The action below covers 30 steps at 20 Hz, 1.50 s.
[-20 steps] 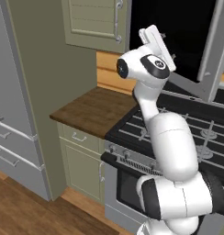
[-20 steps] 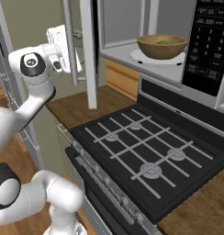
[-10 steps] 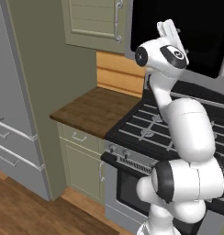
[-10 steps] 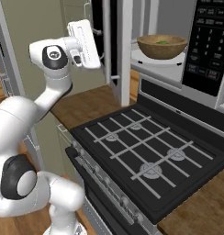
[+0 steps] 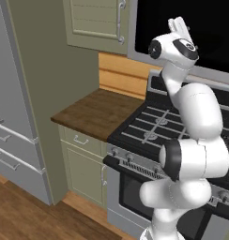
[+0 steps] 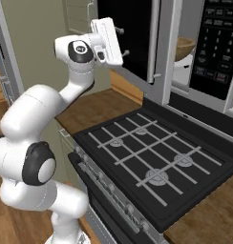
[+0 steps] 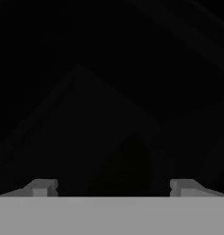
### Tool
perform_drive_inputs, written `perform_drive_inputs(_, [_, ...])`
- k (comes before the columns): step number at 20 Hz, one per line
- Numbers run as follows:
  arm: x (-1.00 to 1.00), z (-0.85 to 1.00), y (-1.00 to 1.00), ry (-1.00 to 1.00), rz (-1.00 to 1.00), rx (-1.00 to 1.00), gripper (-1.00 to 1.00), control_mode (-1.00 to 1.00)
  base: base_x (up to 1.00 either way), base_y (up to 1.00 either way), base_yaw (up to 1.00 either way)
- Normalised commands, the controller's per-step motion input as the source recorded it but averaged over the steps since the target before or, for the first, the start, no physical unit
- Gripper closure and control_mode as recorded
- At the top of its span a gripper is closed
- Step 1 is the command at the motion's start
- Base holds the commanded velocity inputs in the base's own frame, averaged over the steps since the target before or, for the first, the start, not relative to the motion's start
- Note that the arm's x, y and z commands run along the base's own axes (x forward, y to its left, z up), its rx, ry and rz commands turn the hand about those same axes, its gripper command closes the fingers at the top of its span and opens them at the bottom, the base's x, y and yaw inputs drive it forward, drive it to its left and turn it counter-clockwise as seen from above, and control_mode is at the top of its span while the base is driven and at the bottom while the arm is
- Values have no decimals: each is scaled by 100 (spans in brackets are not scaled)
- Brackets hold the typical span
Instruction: Pick the broccoli from the sink and place it in the bowl. Then pick the bowl and place it in the microwave. Then close the microwave door and press the start button.
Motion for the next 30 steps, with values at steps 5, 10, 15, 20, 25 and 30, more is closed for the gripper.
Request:
perform_drive_inputs(5, [45, -10, -39, 0, 0, 0, -100, -100, 0, 0, 0])
perform_drive_inputs(10, [48, -15, -31, 0, 0, 0, -100, -100, 0, 0, 0])
perform_drive_inputs(15, [90, -39, -16, 0, 1, 0, -100, -100, 0, 0, 0])
perform_drive_inputs(20, [50, -24, -3, 1, 1, 0, -100, -100, 0, 0, 0])
perform_drive_inputs(25, [-35, 3, 0, -3, 0, 0, -100, -100, 0, 0, 0])
perform_drive_inputs(30, [-98, 36, 0, -6, 0, 0, -100, -100, 0, 0, 0])
